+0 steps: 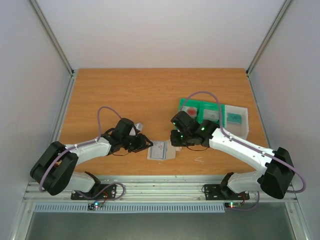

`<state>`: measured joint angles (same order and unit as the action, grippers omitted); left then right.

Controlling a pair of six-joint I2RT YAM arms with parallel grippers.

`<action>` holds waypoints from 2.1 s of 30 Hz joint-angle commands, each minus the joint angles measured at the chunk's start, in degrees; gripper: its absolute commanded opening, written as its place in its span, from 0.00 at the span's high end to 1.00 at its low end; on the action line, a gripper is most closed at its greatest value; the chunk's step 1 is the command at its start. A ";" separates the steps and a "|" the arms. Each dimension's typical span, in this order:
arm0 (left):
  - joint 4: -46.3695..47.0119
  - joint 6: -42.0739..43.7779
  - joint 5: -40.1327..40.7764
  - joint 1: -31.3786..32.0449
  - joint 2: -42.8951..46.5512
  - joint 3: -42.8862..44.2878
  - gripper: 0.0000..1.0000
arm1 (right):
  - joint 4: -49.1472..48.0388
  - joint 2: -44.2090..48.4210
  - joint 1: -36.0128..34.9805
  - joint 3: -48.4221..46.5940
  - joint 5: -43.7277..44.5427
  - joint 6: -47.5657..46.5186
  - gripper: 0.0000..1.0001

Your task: Take the credit cards out of the card holder

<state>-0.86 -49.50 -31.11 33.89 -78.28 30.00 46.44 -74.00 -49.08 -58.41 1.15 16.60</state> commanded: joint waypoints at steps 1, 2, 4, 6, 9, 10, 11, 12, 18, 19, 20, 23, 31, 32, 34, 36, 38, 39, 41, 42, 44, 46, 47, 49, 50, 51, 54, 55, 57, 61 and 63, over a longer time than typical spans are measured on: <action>2.88 -1.13 -0.43 0.34 -0.07 0.41 0.66 | -7.10 -3.46 0.03 0.14 -9.83 0.90 0.82; 2.62 -1.53 -0.03 0.38 0.35 0.14 0.67 | -7.95 -4.75 0.01 0.19 -10.57 1.27 0.83; 1.56 -1.59 0.91 0.37 1.30 -0.14 0.67 | -10.14 -7.00 0.06 0.73 -11.70 1.51 0.85; -0.42 -0.96 1.56 0.39 1.87 0.01 0.67 | -12.80 -9.17 0.04 1.87 -12.39 1.23 0.85; -2.31 0.32 1.65 0.39 1.65 0.58 0.67 | -14.83 -13.06 0.50 3.39 -12.96 0.39 0.86; -2.53 0.70 1.43 0.37 1.40 0.73 0.67 | -15.50 -13.78 0.67 4.00 -13.01 0.08 0.86; -2.45 1.14 1.13 0.39 1.12 0.79 0.67 | -16.28 -14.34 0.92 4.94 -13.01 -0.18 0.86; -2.36 1.35 0.92 0.39 0.85 0.70 0.67 | -16.96 -14.67 1.18 5.89 -12.94 -0.38 0.86; 0.23 0.75 0.27 0.39 -0.87 -0.31 0.70 | -22.85 -15.57 3.13 13.12 -12.58 -2.05 0.85; 1.87 0.66 0.12 0.39 -1.27 -0.57 0.72 | -24.00 -15.57 3.24 14.51 -12.62 -2.28 0.85; 3.16 0.18 -0.14 0.39 -1.79 -1.10 0.74 | -24.72 -15.58 3.29 15.52 -12.84 -2.36 0.84; 7.99 -2.20 -2.73 0.39 -3.60 -2.23 0.78 | -26.11 -15.29 3.29 16.97 -13.17 -3.01 0.83; 6.69 -1.69 -2.02 0.39 -4.70 -2.45 0.83 | -27.99 -12.48 3.38 16.61 -13.57 -4.20 0.79; 6.46 -1.74 -1.91 0.39 -4.50 -2.55 0.84 | -28.11 -12.37 3.38 16.12 -14.41 -4.17 0.78; 5.27 -1.42 -1.31 0.39 -3.98 -2.72 0.84 | -27.91 -12.24 3.38 14.98 -15.62 -4.02 0.77; 4.84 -1.16 -0.54 0.39 -3.72 -3.20 0.84 | -28.39 -12.00 3.38 14.57 -15.97 -2.73 0.77; 4.94 -1.13 -0.28 0.39 -4.03 -3.57 0.84 | -28.85 -11.86 3.38 14.56 -15.32 -1.58 0.76; 5.30 -1.20 -0.31 0.39 -4.25 -3.73 0.84 | -28.78 -12.06 3.38 14.37 -14.92 -1.36 0.76; 5.97 -1.63 -0.39 0.39 -4.60 -4.18 0.85 | -28.53 -12.59 3.42 13.72 -14.79 -1.42 0.75; 6.27 -1.86 -0.57 0.39 -4.61 -4.36 0.85 | -28.65 -12.72 3.46 13.49 -14.78 -1.48 0.75; 6.29 -2.17 -0.54 0.39 -4.14 -4.58 0.86 | -29.49 -12.40 3.50 13.81 -14.51 -1.56 0.76; 5.49 -2.18 -0.09 0.39 -3.27 -4.61 0.87 | -30.90 -12.06 3.51 14.16 -14.87 -1.99 0.77; 5.07 -2.06 0.15 0.39 -2.83 -4.60 0.88 | -31.29 -12.19 3.59 14.09 -15.20 -2.08 0.77; 4.11 -1.93 0.64 0.39 -1.94 -4.48 0.89 | -31.08 -12.79 3.83 13.77 -15.23 -2.03 0.78; 3.77 -1.86 0.69 0.39 -1.60 -4.32 0.90 | -31.31 -13.13 3.96 13.75 -15.28 -1.99 0.79; 3.57 -1.91 0.70 0.39 -1.15 -4.17 0.90 | -31.89 -13.37 4.25 13.99 -15.65 -2.01 0.79; 2.80 -2.18 1.25 0.38 0.13 -3.36 0.89 | -33.53 -14.77 5.13 14.55 -17.73 -1.54 0.80; 2.43 -2.14 1.43 0.39 0.55 -2.97 0.87 | -33.82 -15.39 5.44 14.49 -18.42 -1.23 0.80; 2.63 -2.02 1.49 0.39 0.55 -2.47 0.83 | -34.60 -16.52 6.00 14.71 -19.35 -0.89 0.81; 4.68 -2.09 0.67 0.39 -0.74 -2.24 0.79 | -36.31 -18.54 6.42 14.69 -21.22 -1.17 0.81; 6.46 -2.18 -0.29 0.39 -1.66 -2.46 0.79 | -36.94 -19.24 6.45 14.70 -21.80 -1.31 0.81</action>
<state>2.04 -52.05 -30.48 33.91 -78.74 26.39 12.29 -91.81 -42.94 -43.44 -18.35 14.98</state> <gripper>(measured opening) 0.209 0.193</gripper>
